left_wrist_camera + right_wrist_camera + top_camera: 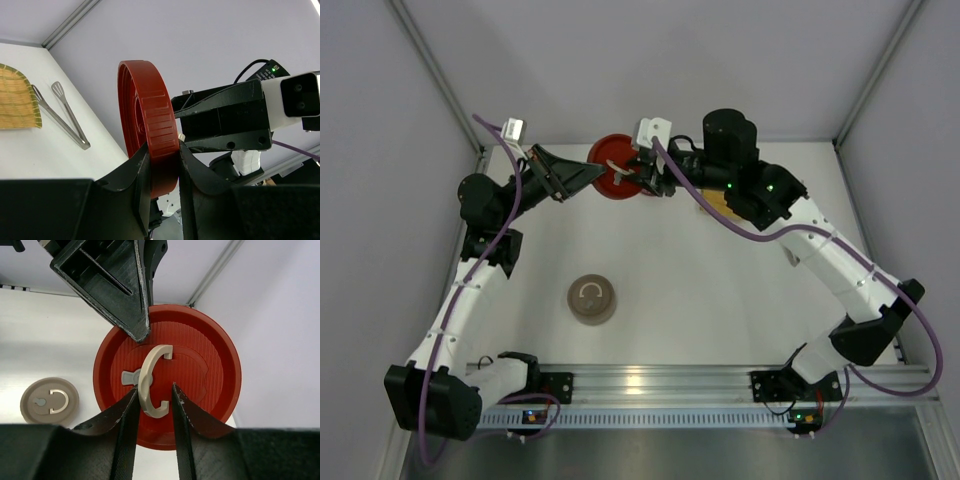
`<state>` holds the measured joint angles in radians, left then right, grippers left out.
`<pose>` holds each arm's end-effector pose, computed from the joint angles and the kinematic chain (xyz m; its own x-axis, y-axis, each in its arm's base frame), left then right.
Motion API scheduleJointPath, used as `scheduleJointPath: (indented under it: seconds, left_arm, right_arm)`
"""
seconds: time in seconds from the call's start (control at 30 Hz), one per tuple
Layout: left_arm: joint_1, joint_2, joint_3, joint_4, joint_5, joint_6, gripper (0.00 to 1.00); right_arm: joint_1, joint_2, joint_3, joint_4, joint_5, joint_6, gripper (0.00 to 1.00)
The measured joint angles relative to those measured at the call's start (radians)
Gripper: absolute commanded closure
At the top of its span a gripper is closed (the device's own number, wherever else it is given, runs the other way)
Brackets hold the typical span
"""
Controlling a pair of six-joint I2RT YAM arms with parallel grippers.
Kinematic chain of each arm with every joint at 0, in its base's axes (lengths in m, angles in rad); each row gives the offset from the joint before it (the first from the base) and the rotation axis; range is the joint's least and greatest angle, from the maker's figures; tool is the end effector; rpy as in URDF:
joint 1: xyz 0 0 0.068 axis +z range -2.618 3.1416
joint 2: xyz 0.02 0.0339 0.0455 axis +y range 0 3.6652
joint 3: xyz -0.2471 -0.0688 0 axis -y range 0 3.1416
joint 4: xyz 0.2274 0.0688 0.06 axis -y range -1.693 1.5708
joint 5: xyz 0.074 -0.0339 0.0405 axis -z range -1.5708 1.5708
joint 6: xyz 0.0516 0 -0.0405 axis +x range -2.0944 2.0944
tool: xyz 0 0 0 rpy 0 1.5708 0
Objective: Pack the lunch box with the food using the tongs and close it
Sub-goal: Pick up the box lid from the center of the board, then close the box lid on the packing box.
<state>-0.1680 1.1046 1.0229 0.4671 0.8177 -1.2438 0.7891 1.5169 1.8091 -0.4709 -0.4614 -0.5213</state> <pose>0.2320 -0.0775 0.4166 -0.6205 -0.5517 -0.5574 0.6018 0.1207 -0.7895 0.2130 0.2472 0.4618 0.3616 -0.2687 -0.8928 -0.8811 0.2146 -0.4215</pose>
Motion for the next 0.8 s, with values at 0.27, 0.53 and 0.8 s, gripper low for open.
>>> scheduleJointPath:
  seconds: [0.27, 0.53, 0.8]
  left_arm:
    - [0.0, 0.0, 0.0, -0.002, -0.001, 0.0, 1.0]
    - [0.0, 0.0, 0.0, -0.006, 0.002, 0.003, 1.0]
    - [0.003, -0.002, 0.001, -0.052, 0.003, 0.053, 0.02]
  right_arm:
    - [0.006, 0.011, 0.013, 0.006, 0.018, 0.002, 0.77]
    - [0.015, 0.011, 0.013, 0.009, 0.037, 0.0, 1.0]
    - [0.016, 0.016, 0.012, 0.013, 0.077, 0.018, 1.0]
